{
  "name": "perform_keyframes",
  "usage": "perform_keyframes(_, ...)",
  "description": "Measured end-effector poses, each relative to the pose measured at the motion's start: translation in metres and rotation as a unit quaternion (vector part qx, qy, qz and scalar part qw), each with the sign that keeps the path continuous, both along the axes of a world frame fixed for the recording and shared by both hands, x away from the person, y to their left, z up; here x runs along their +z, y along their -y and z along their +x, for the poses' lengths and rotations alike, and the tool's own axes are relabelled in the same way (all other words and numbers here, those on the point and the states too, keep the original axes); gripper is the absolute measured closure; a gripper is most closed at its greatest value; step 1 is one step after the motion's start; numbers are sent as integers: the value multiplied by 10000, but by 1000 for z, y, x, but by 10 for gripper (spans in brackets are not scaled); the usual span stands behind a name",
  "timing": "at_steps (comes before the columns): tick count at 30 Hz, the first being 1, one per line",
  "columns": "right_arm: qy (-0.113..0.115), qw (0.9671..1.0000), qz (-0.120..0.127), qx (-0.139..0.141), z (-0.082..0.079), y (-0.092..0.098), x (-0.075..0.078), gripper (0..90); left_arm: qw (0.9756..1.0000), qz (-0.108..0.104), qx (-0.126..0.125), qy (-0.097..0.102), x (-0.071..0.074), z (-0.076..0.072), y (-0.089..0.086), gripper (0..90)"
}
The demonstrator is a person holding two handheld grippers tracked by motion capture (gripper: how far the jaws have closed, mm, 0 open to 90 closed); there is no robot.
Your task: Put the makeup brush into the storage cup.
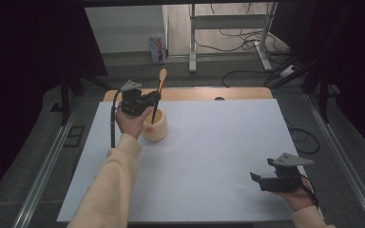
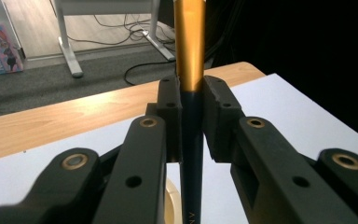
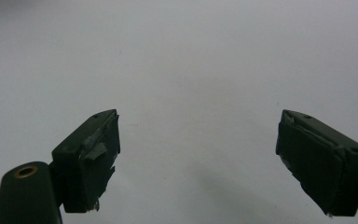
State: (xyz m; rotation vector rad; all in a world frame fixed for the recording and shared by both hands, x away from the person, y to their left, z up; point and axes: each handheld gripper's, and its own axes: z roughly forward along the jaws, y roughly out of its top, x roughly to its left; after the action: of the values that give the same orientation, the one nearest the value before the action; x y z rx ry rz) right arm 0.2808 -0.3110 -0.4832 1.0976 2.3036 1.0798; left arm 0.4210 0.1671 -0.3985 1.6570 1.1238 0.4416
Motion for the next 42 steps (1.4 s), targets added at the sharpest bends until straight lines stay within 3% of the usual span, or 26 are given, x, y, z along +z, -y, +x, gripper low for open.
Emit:
perform_keyframes(26,-7,10000,-4,-12,0,1,0,138,9998,-123,141,34,-3,18,-5,783)
perform_keyframes(42,-36,10000,-3,-29,0,1,-1,138,9995,-173,265,57,-15,32,-4,783)
